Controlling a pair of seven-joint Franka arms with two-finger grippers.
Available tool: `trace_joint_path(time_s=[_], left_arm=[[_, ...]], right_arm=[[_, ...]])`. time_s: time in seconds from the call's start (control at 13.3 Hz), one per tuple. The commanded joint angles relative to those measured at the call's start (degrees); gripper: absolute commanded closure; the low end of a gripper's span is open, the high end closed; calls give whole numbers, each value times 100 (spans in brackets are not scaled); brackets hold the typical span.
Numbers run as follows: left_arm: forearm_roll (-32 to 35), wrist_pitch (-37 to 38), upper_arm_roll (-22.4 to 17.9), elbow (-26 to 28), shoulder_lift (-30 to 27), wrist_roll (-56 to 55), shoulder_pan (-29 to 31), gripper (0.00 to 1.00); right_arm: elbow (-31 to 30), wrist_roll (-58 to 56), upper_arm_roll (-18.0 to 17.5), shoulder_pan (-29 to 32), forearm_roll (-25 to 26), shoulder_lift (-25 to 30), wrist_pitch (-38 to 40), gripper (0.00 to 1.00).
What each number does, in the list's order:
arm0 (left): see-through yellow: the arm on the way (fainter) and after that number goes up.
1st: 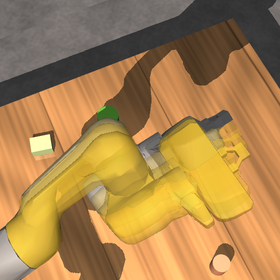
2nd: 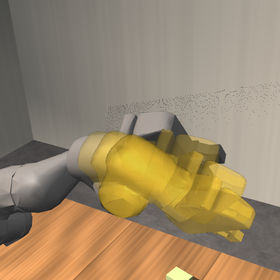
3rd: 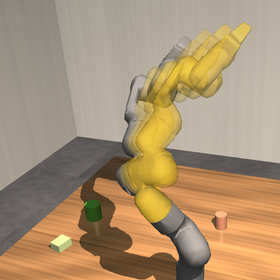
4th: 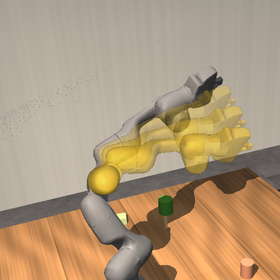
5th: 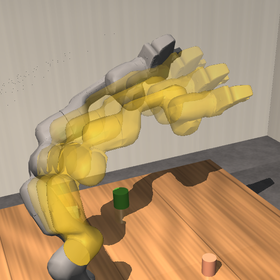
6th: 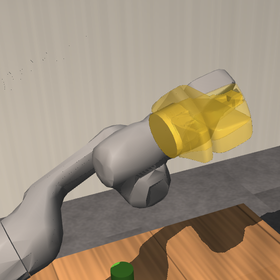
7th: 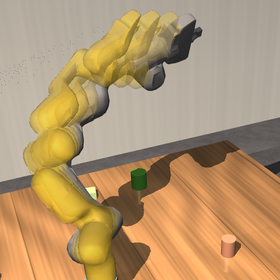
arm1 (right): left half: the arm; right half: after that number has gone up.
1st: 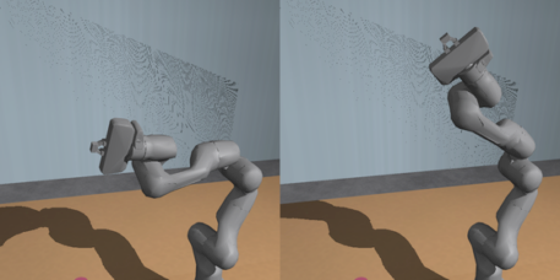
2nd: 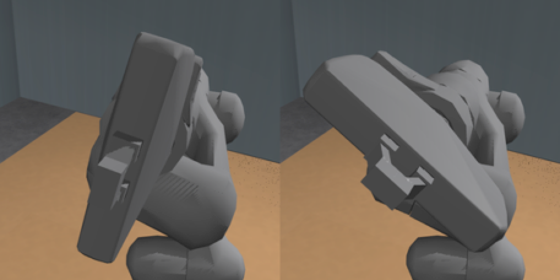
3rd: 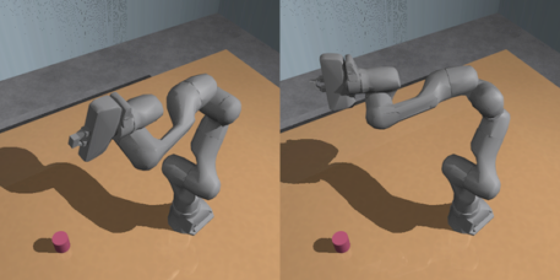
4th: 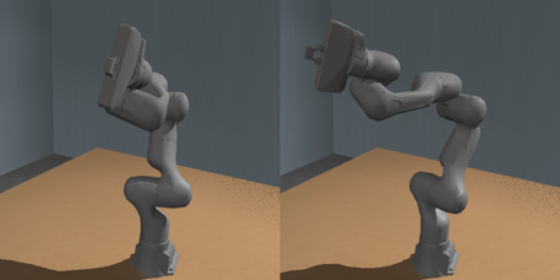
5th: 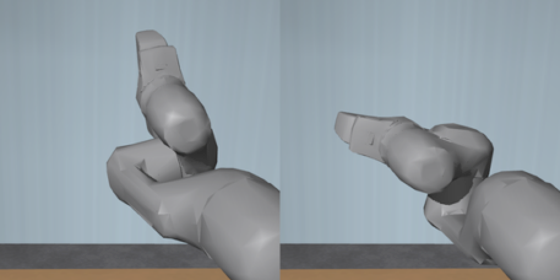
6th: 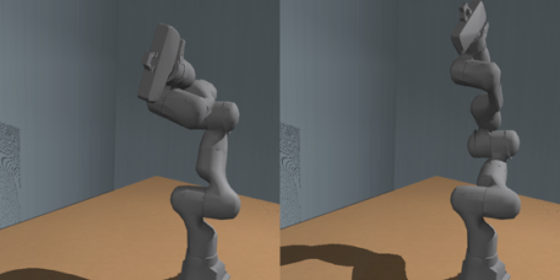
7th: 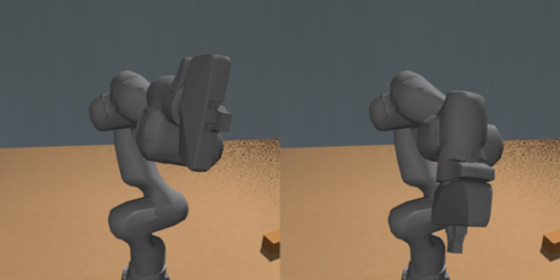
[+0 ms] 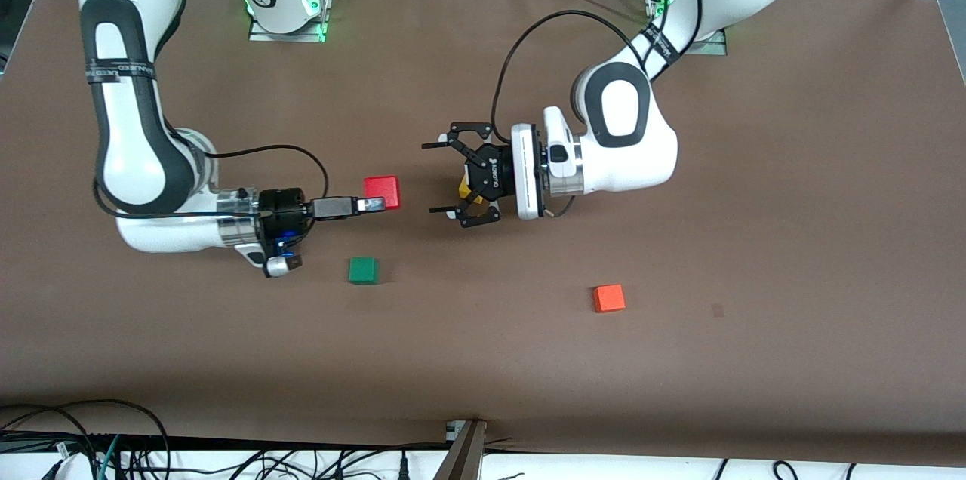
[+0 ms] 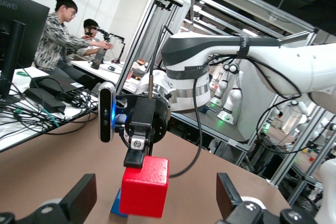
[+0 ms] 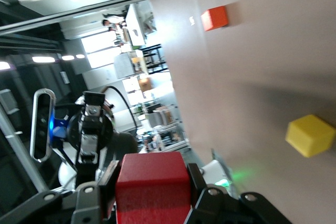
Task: Pass red block to right arm, stack on blue
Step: 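Open the left gripper and withdraw it while the right gripper holds the cube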
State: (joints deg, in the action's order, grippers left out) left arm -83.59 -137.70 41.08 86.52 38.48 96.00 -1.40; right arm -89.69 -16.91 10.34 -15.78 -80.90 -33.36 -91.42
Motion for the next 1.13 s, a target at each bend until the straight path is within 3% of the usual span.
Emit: trace_joint_path(time_s=[0.0, 0.15, 0.3, 0.45, 0.68, 1.06], left_arm=[[743, 898, -47, 94, -112, -474, 490, 0], [1657, 1655, -30, 23, -112, -1054, 886, 0], [2038, 2244, -38, 23, -121, -1389, 1159, 0], [2441, 2728, -47, 67, -130, -1670, 1370, 0], [3495, 3414, -21, 23, -393, -2820, 1660, 0], [4542, 4671, -38, -108, -824, -4797, 2030, 0]], right_arm=[[310, -58, 20, 171, 923, 75, 46, 83], [478, -172, 20, 259, 1810, 58, -15, 83], [487, -269, 99, 277, 2392, 58, -348, 83], [487, -374, 100, 277, 3321, 58, -831, 83], [478, -384, 100, 277, 4562, 23, -1517, 83], [417, -139, 100, 163, 6224, -83, -2476, 83]])
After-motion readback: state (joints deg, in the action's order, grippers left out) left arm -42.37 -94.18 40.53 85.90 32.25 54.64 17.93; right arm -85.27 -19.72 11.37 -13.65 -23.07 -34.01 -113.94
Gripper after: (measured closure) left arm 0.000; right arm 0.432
